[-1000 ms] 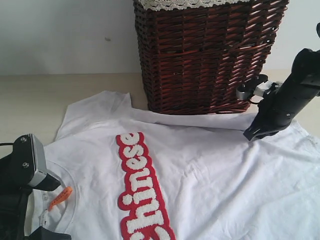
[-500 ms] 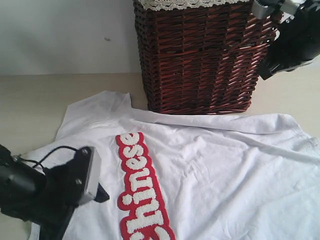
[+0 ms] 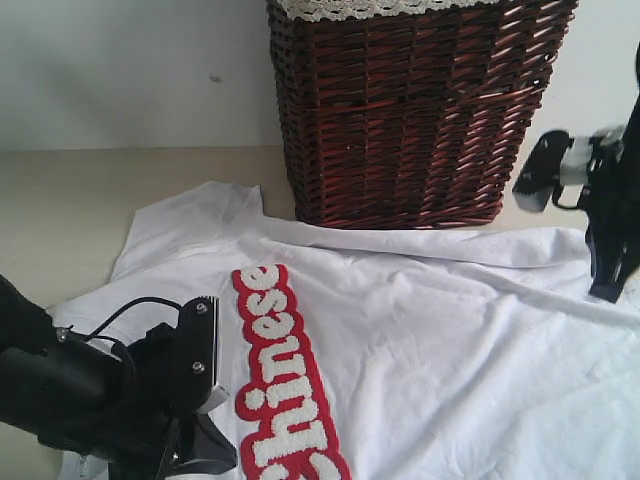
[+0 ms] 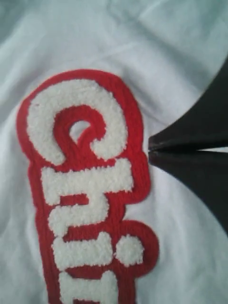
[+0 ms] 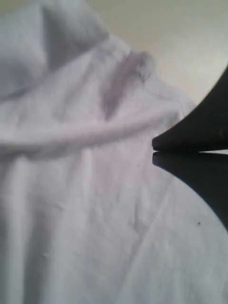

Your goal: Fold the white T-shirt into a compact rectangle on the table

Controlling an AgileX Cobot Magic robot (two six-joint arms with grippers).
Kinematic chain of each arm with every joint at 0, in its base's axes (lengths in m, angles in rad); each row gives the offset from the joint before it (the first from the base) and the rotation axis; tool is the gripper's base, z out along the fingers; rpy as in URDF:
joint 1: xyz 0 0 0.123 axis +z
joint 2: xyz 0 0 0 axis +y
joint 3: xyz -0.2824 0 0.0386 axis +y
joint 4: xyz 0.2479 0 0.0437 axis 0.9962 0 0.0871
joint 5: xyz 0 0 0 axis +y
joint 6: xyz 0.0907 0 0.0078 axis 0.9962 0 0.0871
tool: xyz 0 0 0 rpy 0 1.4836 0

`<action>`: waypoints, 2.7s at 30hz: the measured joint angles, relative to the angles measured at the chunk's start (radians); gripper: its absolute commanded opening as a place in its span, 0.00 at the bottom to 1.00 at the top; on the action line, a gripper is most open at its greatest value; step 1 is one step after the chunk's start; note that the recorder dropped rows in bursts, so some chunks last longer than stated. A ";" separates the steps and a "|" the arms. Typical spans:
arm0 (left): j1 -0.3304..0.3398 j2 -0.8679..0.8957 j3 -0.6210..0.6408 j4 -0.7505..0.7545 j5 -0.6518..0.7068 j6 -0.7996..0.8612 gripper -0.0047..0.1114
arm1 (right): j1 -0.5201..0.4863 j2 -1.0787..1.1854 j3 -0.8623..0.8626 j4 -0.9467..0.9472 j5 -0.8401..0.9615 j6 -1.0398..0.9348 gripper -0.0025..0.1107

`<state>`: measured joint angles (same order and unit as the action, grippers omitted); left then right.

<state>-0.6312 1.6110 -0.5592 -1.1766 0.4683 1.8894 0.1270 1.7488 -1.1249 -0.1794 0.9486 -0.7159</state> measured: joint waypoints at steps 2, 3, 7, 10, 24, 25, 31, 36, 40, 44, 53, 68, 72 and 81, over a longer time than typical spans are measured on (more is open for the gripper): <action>0.000 -0.003 0.000 -0.002 0.063 -0.043 0.04 | 0.000 0.046 0.026 -0.002 -0.004 0.001 0.02; 0.000 -0.003 0.000 -0.002 0.097 -0.050 0.04 | 0.000 0.068 0.040 -0.002 -0.005 0.002 0.02; -0.002 -0.003 0.000 -0.002 0.201 -0.052 0.04 | 0.000 0.126 0.081 -0.020 -0.016 0.009 0.02; -0.002 -0.005 0.000 -0.002 0.210 -0.052 0.04 | 0.000 0.165 0.091 -0.043 -0.038 0.015 0.02; -0.002 -0.037 -0.046 -0.002 0.212 -0.063 0.04 | 0.000 0.209 0.102 0.076 0.095 -0.008 0.02; -0.002 -0.037 -0.046 -0.002 0.212 -0.063 0.04 | 0.000 0.207 0.105 0.104 0.121 -0.021 0.02; -0.002 -0.037 -0.046 -0.002 0.212 -0.063 0.04 | 0.000 0.175 0.105 0.195 0.246 -0.054 0.02; -0.002 -0.037 -0.046 0.000 0.212 -0.063 0.04 | 0.000 0.100 0.105 0.194 0.168 -0.004 0.02; -0.002 -0.037 -0.046 0.000 0.212 -0.063 0.04 | 0.000 -0.002 0.107 0.200 0.175 0.033 0.02; -0.002 -0.037 -0.062 -0.130 0.238 -0.063 0.04 | 0.000 -0.017 0.125 0.243 0.260 0.073 0.02; 0.077 -0.130 -0.112 -0.163 -0.307 -0.311 0.04 | 0.000 -0.046 0.278 -0.132 0.056 0.354 0.02; 0.470 -0.620 -0.246 -0.362 -0.701 -0.334 0.04 | 0.000 -0.562 0.279 0.179 -0.582 0.450 0.02; 0.470 -0.828 -0.224 -0.379 -0.415 -0.351 0.04 | 0.000 -0.715 0.279 0.200 -0.605 0.452 0.02; 0.470 -1.130 0.101 -0.297 -0.309 -0.365 0.04 | 0.000 -0.994 0.279 0.201 -0.481 0.454 0.02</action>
<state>-0.1609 0.4814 -0.4580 -1.4732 0.1597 1.5244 0.1270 0.7546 -0.8458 0.0214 0.4680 -0.2619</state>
